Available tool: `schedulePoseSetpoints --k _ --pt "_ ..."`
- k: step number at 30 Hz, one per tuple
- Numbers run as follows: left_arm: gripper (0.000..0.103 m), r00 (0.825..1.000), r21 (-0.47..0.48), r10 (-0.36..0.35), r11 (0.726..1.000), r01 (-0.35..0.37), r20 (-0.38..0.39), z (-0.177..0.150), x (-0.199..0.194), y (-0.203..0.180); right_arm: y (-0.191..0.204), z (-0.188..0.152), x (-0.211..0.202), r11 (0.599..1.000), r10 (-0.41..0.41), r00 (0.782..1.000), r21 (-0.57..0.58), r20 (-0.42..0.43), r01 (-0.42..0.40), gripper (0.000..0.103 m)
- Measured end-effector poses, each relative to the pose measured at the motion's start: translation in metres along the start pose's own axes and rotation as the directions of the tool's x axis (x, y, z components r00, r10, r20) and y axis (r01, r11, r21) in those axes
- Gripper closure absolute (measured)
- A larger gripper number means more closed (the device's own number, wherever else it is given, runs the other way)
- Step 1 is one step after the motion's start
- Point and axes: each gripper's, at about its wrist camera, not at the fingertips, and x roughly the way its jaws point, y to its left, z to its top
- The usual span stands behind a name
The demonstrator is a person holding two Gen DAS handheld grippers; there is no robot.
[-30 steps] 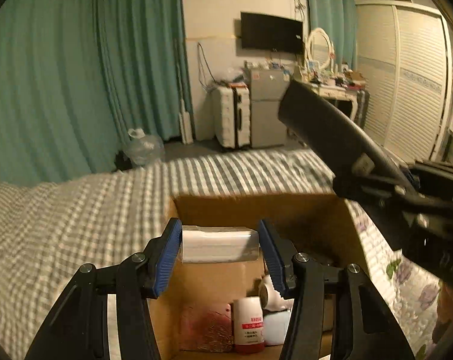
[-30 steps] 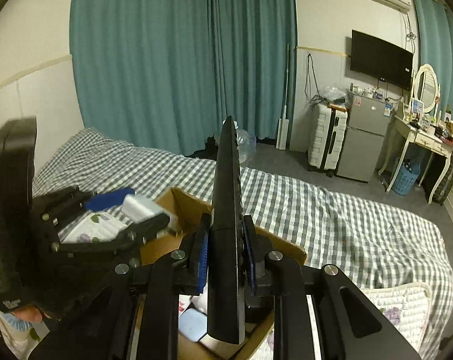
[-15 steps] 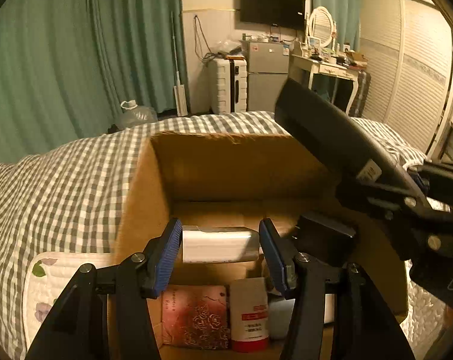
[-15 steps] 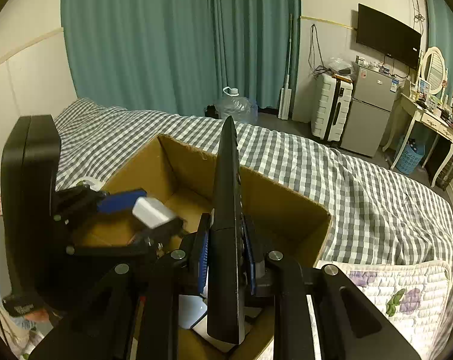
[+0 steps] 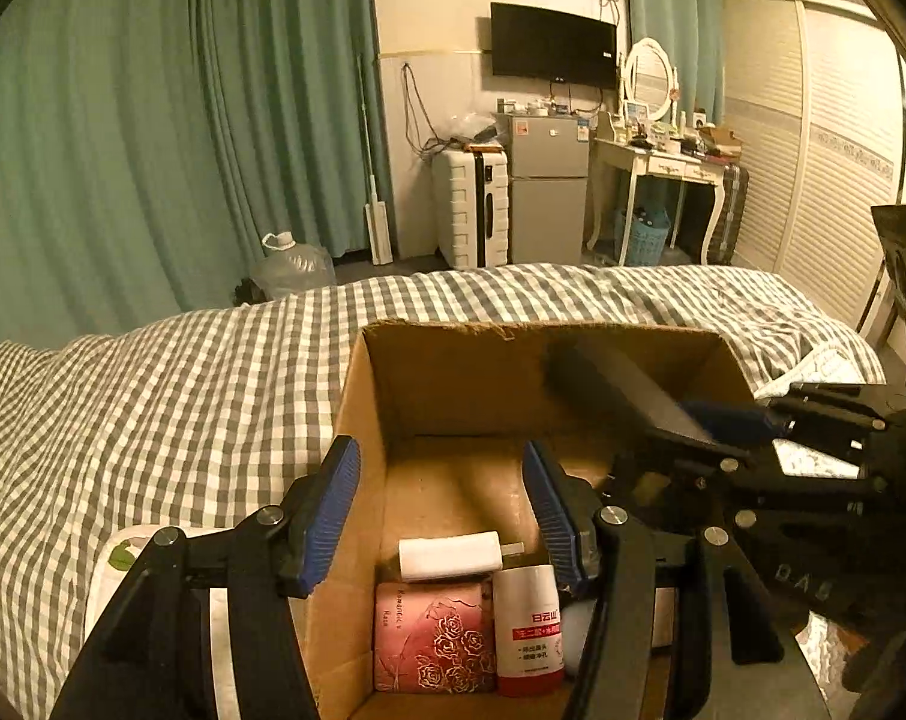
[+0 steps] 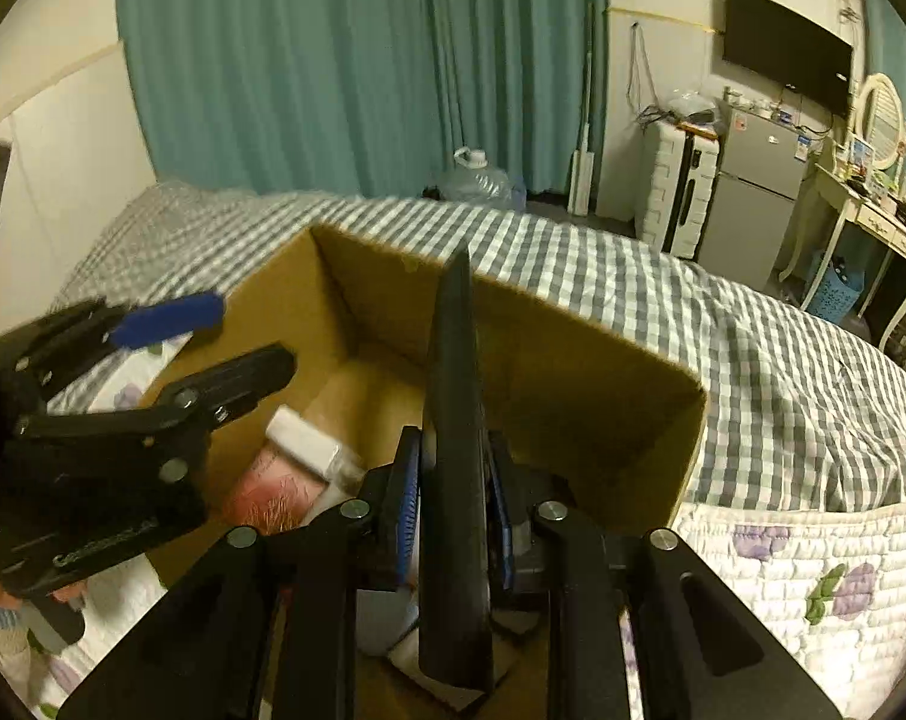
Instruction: Organize rigid objects
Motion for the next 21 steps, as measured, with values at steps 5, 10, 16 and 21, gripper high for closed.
schedulePoseSetpoints --k 5,10,16,21 --pt "0.044 1.000 -0.001 0.002 1.000 -0.002 0.024 0.004 -0.014 -0.001 -0.014 0.004 -0.021 0.997 -0.021 0.996 0.069 0.084 0.015 0.057" --pt "0.044 0.996 0.014 0.028 0.999 -0.029 0.083 0.012 -0.048 -0.011 -0.009 0.002 -0.057 0.994 -0.085 0.986 0.078 0.140 0.075 0.057" --pt "0.038 0.978 0.003 0.057 0.998 -0.058 0.201 0.009 -0.111 -0.020 0.008 -0.011 -0.126 0.985 -0.164 0.954 0.091 0.250 0.146 0.052" --pt "0.035 0.956 -0.036 0.099 0.995 -0.092 0.276 -0.004 -0.156 -0.020 0.022 -0.036 -0.178 0.979 -0.193 0.924 0.120 0.330 0.162 0.038"
